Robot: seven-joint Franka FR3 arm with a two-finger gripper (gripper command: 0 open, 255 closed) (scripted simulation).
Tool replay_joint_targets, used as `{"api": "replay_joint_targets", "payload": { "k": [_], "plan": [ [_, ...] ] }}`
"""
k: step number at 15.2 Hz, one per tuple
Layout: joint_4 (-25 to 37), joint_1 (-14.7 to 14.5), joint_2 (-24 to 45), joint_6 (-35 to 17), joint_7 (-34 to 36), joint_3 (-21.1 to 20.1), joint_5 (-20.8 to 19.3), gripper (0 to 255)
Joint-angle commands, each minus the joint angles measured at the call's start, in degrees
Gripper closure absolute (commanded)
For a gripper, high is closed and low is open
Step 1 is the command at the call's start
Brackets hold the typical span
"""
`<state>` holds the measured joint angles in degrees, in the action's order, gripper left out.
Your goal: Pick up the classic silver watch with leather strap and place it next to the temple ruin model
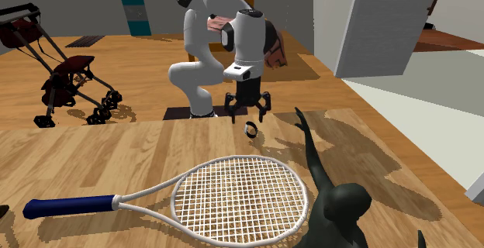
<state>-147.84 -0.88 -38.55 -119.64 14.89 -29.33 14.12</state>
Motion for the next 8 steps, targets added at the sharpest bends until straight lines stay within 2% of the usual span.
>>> {"api": "replay_joint_targets", "payload": {
  "k": [1,6,7,8],
  "plan": [
    [-0.2,0.0,0.1,-0.3,0.0,-0.1,0.0,0],
    [-0.2,0.0,0.1,-0.3,0.0,-0.1,0.0,0],
    [-0.2,0.0,0.1,-0.3,0.0,-0.1,0.0,255],
    [-0.2,0.0,0.1,-0.3,0.0,-0.1,0.0,255]
  ]
}}
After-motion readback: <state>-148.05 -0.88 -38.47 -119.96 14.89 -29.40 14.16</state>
